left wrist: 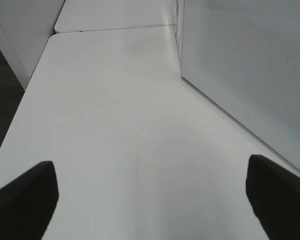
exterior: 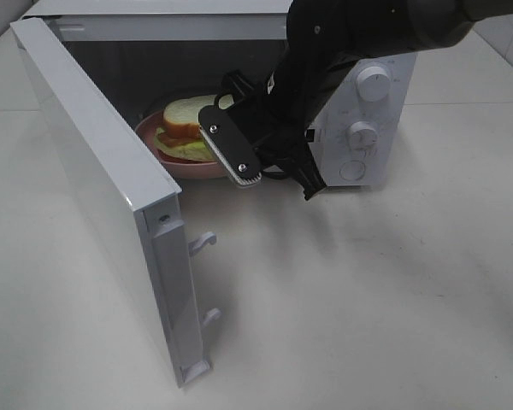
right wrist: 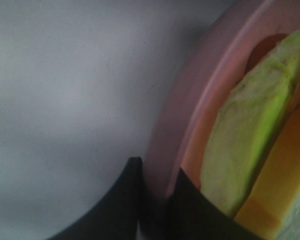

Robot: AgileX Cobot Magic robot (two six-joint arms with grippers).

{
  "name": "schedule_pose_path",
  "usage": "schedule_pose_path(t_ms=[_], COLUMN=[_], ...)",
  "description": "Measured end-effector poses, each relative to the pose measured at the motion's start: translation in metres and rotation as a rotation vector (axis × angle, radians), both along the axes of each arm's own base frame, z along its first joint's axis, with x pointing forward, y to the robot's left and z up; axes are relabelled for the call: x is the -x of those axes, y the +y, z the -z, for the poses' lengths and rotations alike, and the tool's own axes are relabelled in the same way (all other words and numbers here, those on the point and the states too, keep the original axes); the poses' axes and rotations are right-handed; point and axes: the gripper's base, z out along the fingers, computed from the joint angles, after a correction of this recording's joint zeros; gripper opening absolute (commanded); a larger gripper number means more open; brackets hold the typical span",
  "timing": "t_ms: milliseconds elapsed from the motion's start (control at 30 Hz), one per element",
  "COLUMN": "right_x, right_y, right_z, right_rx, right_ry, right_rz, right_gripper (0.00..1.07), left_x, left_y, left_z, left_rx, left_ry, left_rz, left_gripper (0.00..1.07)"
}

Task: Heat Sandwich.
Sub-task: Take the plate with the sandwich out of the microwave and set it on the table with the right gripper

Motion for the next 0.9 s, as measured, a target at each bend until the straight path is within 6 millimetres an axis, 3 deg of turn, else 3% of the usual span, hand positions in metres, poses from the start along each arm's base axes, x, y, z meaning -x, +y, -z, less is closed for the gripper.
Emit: schedule_pose_path(t_ms=[900], right_x=[0.075], right_y=[-0.049], right_z=[-0.037], right_rx=[-0.040], right_ry=[-0.025], right_rz=[-0.016], right_gripper=[0.00], left_x=[0.000], left_y=[0.000], left_z=[0.000], left_rx=[0.000], left_ry=[0.000], left_rz=[0.000], left_gripper=[0.95])
